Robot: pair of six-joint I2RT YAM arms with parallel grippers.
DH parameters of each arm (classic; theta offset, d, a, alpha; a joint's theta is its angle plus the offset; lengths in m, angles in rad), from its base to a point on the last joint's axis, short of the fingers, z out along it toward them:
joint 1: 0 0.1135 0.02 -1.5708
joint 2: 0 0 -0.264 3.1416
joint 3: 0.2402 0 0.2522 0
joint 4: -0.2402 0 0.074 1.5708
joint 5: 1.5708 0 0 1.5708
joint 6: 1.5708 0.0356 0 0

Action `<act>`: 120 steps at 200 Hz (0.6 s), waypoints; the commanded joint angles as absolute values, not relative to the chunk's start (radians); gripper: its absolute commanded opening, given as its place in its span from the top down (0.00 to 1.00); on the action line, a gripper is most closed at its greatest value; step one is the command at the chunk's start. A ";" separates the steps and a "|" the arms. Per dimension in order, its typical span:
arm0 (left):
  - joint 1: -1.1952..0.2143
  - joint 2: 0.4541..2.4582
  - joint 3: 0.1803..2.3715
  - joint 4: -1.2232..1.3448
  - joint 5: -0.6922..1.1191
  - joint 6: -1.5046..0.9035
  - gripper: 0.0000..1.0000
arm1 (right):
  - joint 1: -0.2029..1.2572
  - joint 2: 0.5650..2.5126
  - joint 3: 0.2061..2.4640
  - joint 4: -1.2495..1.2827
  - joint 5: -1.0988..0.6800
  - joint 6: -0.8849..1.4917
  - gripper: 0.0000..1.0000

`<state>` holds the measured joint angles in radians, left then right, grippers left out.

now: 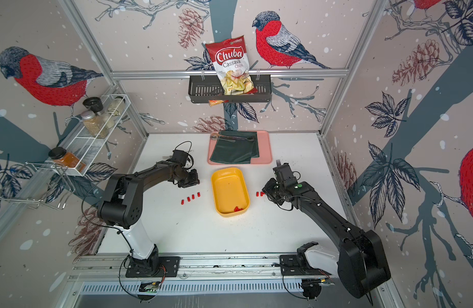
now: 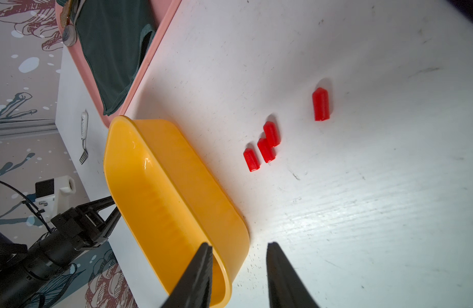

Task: Take the screw protection sleeves out of the storage box
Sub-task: Place the screw protection sleeve at the center of the board.

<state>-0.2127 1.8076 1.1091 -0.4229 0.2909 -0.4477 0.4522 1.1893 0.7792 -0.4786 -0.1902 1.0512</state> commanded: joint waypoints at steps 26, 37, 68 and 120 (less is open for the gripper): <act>-0.208 1.805 1.100 -0.404 0.313 -0.438 0.70 | 0.456 1.181 0.776 -0.486 -0.174 1.057 0.61; -0.208 1.807 1.095 -0.400 0.316 -0.438 0.68 | 0.457 1.181 0.776 -0.487 -0.173 1.056 0.61; -0.206 1.835 1.101 -0.397 0.316 -0.428 0.65 | 0.456 1.181 0.776 -0.486 -0.173 1.055 0.61; -0.206 1.891 1.139 -0.419 0.333 -0.408 0.59 | 0.458 1.180 0.772 -0.488 -0.170 1.054 0.61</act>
